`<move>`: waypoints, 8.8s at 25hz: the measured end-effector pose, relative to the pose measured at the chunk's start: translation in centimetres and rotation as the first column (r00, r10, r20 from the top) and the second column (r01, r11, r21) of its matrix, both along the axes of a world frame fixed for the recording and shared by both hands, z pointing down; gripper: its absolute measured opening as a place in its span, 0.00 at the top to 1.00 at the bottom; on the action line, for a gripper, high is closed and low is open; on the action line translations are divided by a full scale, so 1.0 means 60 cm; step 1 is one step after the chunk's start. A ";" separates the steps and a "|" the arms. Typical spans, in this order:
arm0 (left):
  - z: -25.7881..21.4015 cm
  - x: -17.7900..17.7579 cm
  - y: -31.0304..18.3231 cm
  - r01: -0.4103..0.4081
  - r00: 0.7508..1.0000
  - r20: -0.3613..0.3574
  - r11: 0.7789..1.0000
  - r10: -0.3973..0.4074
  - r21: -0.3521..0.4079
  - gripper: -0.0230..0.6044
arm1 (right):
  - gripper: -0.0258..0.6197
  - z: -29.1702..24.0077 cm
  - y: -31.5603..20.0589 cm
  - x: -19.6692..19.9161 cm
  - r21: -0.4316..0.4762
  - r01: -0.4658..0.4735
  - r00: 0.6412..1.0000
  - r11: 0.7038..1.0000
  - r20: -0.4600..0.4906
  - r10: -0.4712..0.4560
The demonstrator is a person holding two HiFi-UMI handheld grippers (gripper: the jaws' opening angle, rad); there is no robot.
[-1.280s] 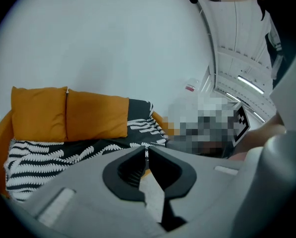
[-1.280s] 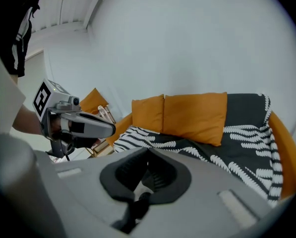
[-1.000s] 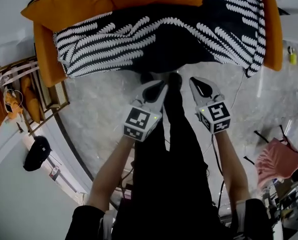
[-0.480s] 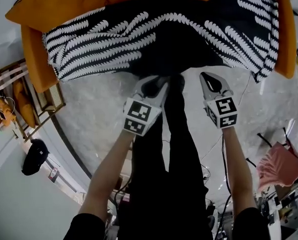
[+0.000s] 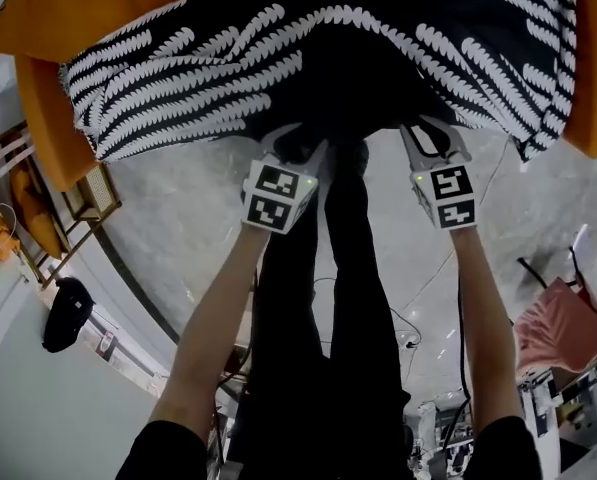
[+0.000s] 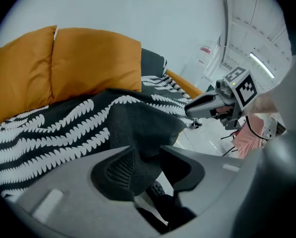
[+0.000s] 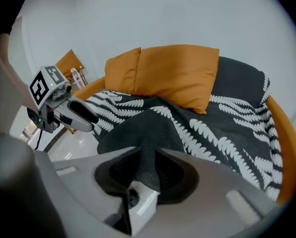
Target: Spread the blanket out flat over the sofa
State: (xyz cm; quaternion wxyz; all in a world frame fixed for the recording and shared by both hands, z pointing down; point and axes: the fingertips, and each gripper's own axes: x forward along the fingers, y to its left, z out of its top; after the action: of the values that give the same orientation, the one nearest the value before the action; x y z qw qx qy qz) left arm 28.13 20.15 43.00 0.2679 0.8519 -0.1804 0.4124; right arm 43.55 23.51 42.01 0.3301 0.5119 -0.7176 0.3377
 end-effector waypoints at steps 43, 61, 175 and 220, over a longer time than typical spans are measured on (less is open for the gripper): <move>0.161 -0.052 -0.019 -0.163 0.977 0.138 0.986 0.165 -0.024 0.92 | 0.94 0.185 -0.010 0.054 -0.176 0.126 0.922 0.976 -0.343 -0.180; 0.173 -0.106 0.125 -0.209 0.956 0.179 0.966 0.234 -0.150 0.92 | 0.94 0.181 0.179 0.004 -0.281 0.187 0.947 0.941 -0.205 -0.250; 0.045 -0.819 -0.244 0.220 0.966 0.133 0.975 -0.223 0.039 0.63 | 0.85 0.010 -0.223 -0.726 -0.130 0.255 0.963 0.958 -0.062 -0.264; 0.238 -0.930 -0.357 -0.024 0.925 0.381 0.996 -0.009 0.081 0.93 | 0.96 0.271 -0.315 -0.740 -0.245 0.420 0.805 0.874 -0.344 -0.483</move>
State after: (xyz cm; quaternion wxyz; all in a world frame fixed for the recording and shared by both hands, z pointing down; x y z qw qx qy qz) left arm -27.69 -1.29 57.25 0.1900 0.7669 -0.2430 0.5628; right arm -0.84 4.59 58.28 0.5779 0.3555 -0.7084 0.1945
